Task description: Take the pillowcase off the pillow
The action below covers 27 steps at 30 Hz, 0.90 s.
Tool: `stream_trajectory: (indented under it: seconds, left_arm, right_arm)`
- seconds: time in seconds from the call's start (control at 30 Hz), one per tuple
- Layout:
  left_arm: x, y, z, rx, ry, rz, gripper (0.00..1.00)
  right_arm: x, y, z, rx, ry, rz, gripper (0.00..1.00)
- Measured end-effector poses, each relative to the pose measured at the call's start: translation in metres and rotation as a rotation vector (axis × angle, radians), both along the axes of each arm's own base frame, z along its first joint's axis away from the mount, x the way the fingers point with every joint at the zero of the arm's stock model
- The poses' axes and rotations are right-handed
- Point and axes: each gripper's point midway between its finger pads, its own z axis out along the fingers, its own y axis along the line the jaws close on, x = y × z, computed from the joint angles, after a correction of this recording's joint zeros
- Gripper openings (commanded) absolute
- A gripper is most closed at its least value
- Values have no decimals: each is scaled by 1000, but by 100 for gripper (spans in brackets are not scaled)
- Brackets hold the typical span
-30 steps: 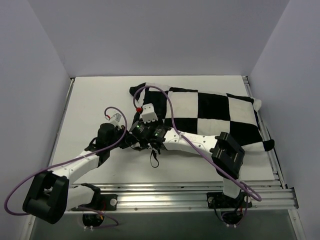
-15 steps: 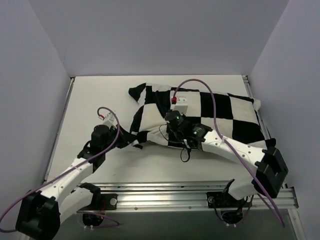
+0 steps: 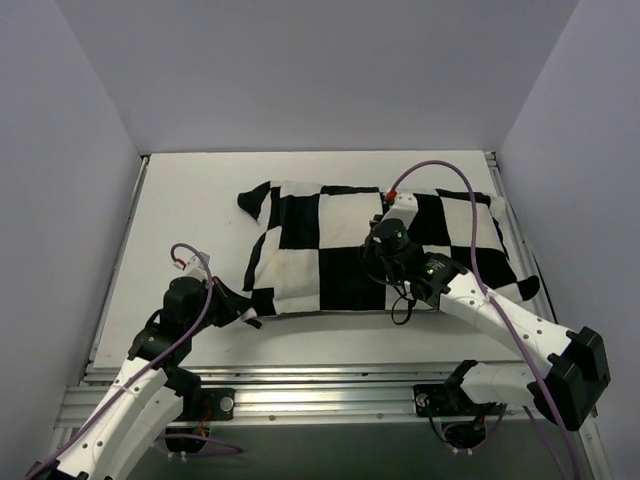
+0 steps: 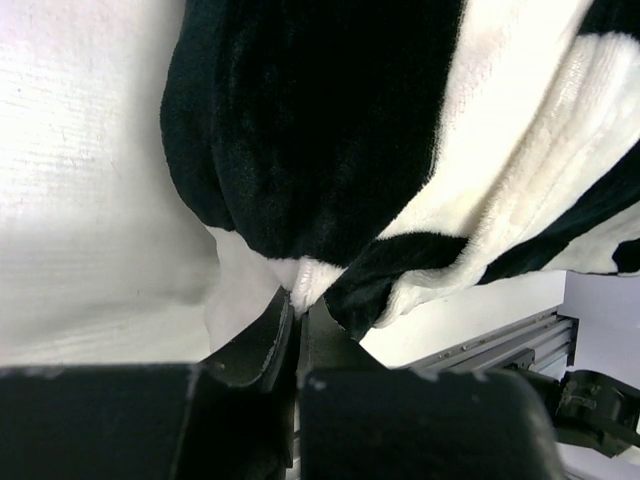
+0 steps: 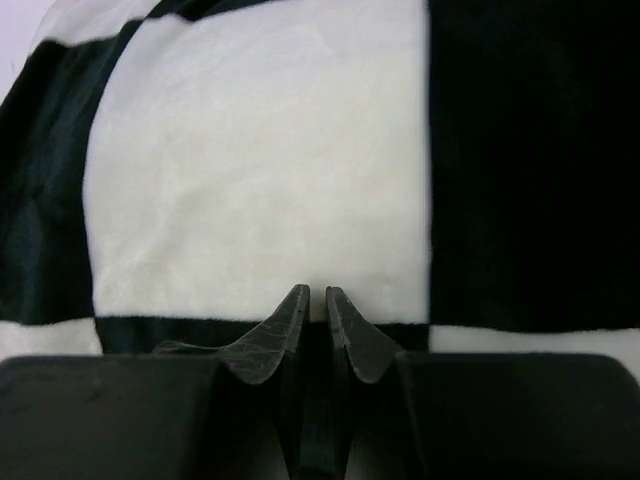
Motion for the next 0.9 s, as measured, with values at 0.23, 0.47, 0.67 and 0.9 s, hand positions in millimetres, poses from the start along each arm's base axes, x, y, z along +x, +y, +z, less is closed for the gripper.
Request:
stream_trajectory:
  seconds: [0.23, 0.47, 0.67, 0.9]
  left_arm:
    - [-16, -13, -1, -28, 21, -48, 2]
    - [-38, -50, -15, 0, 73, -163, 2]
    - [-52, -73, -27, 39, 87, -221, 2]
    - [-47, -70, -28, 51, 79, -175, 2]
  right_arm:
    - [-29, 88, -9, -92, 20, 200, 39]
    - [-32, 167, 9, -209, -52, 251, 52]
    - [-20, 183, -15, -355, -53, 198, 44]
    - [-16, 157, -41, -496, -27, 104, 11]
